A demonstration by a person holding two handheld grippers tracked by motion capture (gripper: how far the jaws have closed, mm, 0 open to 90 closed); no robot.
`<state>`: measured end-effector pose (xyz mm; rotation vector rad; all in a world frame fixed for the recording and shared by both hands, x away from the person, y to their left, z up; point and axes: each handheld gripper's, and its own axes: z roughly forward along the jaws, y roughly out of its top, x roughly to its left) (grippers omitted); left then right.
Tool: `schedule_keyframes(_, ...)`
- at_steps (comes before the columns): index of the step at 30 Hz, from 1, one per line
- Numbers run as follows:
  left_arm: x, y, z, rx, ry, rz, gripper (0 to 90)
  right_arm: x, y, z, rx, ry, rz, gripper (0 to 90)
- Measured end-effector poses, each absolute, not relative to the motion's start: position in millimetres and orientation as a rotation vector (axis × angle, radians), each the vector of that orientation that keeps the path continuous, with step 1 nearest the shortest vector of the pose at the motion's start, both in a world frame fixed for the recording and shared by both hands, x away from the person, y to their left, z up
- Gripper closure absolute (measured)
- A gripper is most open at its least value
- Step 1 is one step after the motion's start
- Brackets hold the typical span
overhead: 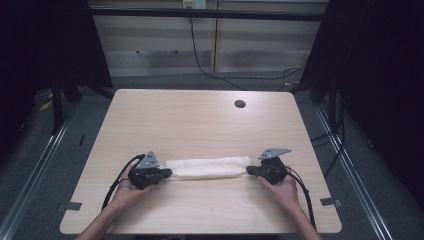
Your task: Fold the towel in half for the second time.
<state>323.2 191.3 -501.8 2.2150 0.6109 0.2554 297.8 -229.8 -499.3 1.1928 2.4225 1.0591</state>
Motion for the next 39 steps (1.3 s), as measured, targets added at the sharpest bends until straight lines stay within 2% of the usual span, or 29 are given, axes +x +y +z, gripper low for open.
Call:
schedule_keyframes(3,325,197,-504,2.178,0.627,0.195,84.1,300,-227,-501,1.212,2.402,1.09,84.6)
schedule_keyframes(7,323,201,-501,2.176,0.638,0.181,73.7,294,-226,-501,1.193,2.408,1.126,78.0)
schedule_keyframes(13,320,204,-496,2.16,0.648,0.162,62.9,287,-230,-496,1.198,2.406,1.189,68.3)
schedule_keyframes(14,318,207,-491,2.128,0.658,0.144,60.6,283,-233,-491,1.201,2.398,1.216,64.3)
schedule_keyframes(17,315,210,-484,2.106,0.684,0.162,56.0,278,-236,-485,1.203,2.377,1.246,60.7)
schedule_keyframes(18,313,213,-480,2.095,0.716,0.156,50.8,270,-241,-477,1.204,2.335,1.286,57.3)
schedule_keyframes(25,302,227,-473,2.069,0.793,0.13,36.8,245,-261,-463,1.223,2.248,1.317,49.3)
schedule_keyframes(32,291,252,-470,1.947,0.844,0.136,29.8,220,-287,-460,1.28,2.14,1.31,42.3)
schedule_keyframes(35,292,258,-475,1.967,0.872,0.166,26.1,215,-298,-462,1.317,2.075,1.32,37.9)
schedule_keyframes(36,293,260,-480,1.975,0.892,0.167,22.6,216,-301,-469,1.351,2.049,1.296,34.3)
schedule_keyframes(38,293,261,-482,1.975,0.907,0.169,15.2,218,-302,-471,1.36,2.053,1.287,33.5)
schedule_keyframes(39,294,262,-484,1.968,0.926,0.155,15.2,220,-302,-475,1.364,2.064,1.265,32.6)
